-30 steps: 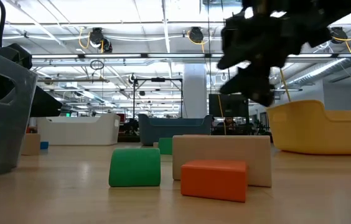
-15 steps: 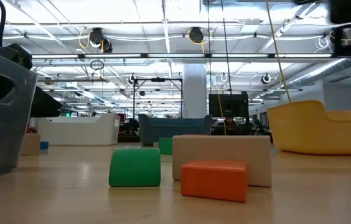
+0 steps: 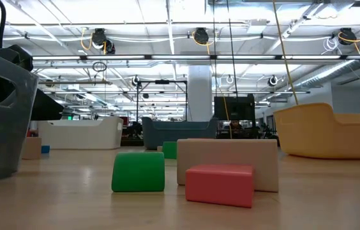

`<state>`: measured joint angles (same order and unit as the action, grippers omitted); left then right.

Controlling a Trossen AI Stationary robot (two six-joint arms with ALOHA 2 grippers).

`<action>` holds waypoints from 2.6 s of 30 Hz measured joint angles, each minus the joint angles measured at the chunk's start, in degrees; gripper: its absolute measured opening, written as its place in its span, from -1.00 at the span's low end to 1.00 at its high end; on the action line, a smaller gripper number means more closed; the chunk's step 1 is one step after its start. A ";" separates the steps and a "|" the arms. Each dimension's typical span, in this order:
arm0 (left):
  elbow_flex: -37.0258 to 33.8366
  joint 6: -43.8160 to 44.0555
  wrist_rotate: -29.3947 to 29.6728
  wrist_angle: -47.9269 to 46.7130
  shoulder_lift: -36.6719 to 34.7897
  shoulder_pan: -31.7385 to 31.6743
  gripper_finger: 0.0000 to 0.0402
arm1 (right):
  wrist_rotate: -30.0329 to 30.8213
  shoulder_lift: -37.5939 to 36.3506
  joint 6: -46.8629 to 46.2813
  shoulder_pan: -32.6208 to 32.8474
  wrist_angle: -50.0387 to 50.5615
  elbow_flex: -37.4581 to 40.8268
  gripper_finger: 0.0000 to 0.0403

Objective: Sort & place blocks by color
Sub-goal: Put the bottom right orange block into the yellow bin

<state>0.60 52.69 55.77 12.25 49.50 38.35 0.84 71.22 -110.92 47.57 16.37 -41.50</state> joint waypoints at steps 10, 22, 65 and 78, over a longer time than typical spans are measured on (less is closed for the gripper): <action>0.00 0.01 0.00 0.01 -0.01 -0.02 -0.20 | -17.86 0.00 -1.07 0.55 12.98 0.00 -0.73; -0.01 0.01 0.00 0.00 -0.01 0.00 -0.20 | -10.26 0.02 7.00 0.50 17.43 0.00 -0.12; 0.00 0.01 0.00 0.02 0.00 -0.01 -0.20 | -9.57 8.24 19.34 0.50 11.98 0.02 -0.87; 0.00 0.00 0.00 0.00 -0.02 -0.02 -0.20 | 26.88 -4.92 32.31 0.44 5.91 0.02 -0.87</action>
<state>0.60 52.69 55.77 12.25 49.48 38.33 27.72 66.30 -78.61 48.01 22.28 -41.47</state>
